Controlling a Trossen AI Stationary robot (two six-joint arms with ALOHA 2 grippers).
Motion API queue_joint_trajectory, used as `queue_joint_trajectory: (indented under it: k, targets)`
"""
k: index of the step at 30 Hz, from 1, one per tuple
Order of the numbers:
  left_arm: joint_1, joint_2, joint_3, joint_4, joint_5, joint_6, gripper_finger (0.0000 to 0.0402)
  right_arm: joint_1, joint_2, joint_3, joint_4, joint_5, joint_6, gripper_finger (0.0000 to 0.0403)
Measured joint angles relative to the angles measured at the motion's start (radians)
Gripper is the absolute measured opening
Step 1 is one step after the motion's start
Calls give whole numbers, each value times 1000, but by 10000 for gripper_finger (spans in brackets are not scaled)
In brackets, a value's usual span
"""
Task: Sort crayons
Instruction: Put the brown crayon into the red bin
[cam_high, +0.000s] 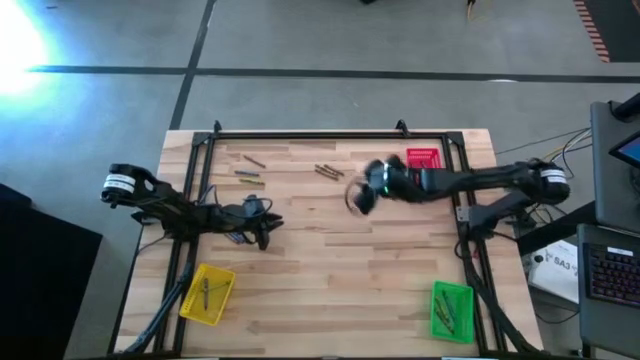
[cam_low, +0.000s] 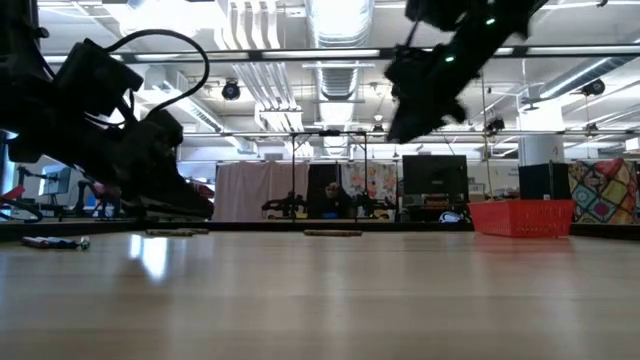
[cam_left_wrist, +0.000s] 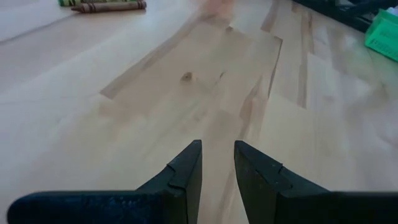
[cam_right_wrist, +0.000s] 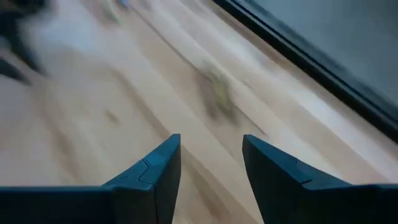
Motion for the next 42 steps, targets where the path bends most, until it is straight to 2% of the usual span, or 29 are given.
queue_joint_trajectory:
  k: [2, 5, 10, 12, 15, 20, 28, 40, 42]
  targets:
    - [0, 0, 7, -3, -7, 0, 77, -64, 47, 0, 131, -110, -33, 156]
    - [1, 0, 17, -17, -7, 0, 77, -138, 137, 7, 215, -162, -53, 144]
    - [1, 1, 19, -24, -7, 0, 77, -224, 306, 46, 214, -165, -77, 121]
    - [1, 1, 18, -24, -7, 0, 77, -242, 370, 74, 212, -199, -104, 114]
    - [1, 1, 18, -26, -7, 1, 77, -253, 448, 123, 210, -280, -152, 107]
    - [1, 2, 17, -31, -41, 20, 77, -259, 540, 242, 133, -286, -142, 109]
    - [1, 2, 17, -31, -53, 61, 77, -270, 583, 372, 10, -270, -210, 136]
    - [1, 2, 17, -39, -75, 80, 77, -333, 600, 385, -105, -269, -268, 137]
    - [1, 2, 17, -42, -75, 80, 77, -338, 603, 385, -102, -310, -275, 137]
